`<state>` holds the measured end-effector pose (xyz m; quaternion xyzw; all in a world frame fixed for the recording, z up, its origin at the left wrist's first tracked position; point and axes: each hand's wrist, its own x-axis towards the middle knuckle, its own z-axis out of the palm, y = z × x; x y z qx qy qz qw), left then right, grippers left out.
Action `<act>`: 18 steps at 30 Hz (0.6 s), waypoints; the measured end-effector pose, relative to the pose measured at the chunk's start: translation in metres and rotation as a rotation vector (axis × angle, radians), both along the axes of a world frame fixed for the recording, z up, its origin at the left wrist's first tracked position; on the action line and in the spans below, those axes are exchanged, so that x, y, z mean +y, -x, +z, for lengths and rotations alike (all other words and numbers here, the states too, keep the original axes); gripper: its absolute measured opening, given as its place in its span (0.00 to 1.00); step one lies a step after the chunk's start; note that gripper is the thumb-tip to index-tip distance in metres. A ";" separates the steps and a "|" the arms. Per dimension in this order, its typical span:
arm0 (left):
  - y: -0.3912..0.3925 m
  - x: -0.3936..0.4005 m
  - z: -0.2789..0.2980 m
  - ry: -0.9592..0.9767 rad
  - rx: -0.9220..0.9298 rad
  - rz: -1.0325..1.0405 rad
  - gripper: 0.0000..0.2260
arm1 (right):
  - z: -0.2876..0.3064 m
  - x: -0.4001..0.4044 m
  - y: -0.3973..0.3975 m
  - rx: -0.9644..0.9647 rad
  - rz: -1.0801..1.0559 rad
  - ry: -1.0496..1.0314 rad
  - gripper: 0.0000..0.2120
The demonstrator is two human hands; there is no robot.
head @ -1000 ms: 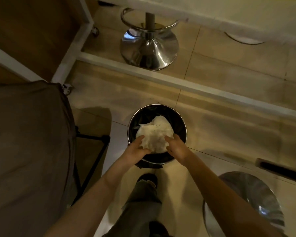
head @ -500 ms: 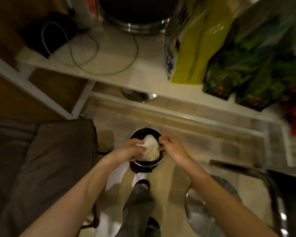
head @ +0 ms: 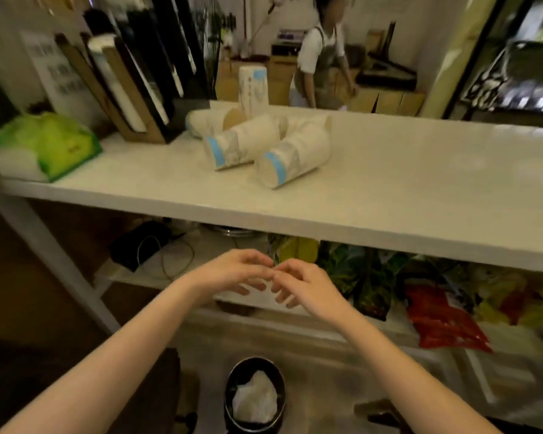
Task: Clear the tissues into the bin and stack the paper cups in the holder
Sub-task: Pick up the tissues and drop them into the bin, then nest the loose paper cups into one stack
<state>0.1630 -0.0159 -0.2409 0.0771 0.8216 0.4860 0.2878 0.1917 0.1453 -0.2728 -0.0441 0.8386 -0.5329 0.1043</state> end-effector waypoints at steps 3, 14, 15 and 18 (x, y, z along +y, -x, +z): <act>0.003 0.000 0.049 -0.095 0.083 0.057 0.10 | 0.050 0.002 0.000 0.093 0.036 0.005 0.11; 0.067 -0.008 0.135 0.086 0.777 0.227 0.15 | 0.153 0.024 0.087 0.266 -0.356 0.080 0.13; 0.079 -0.012 0.137 0.170 0.838 0.231 0.17 | 0.155 0.028 0.100 0.267 -0.425 0.067 0.15; 0.112 -0.023 0.134 0.383 0.917 0.218 0.26 | 0.157 0.037 0.134 0.250 -0.584 -0.047 0.22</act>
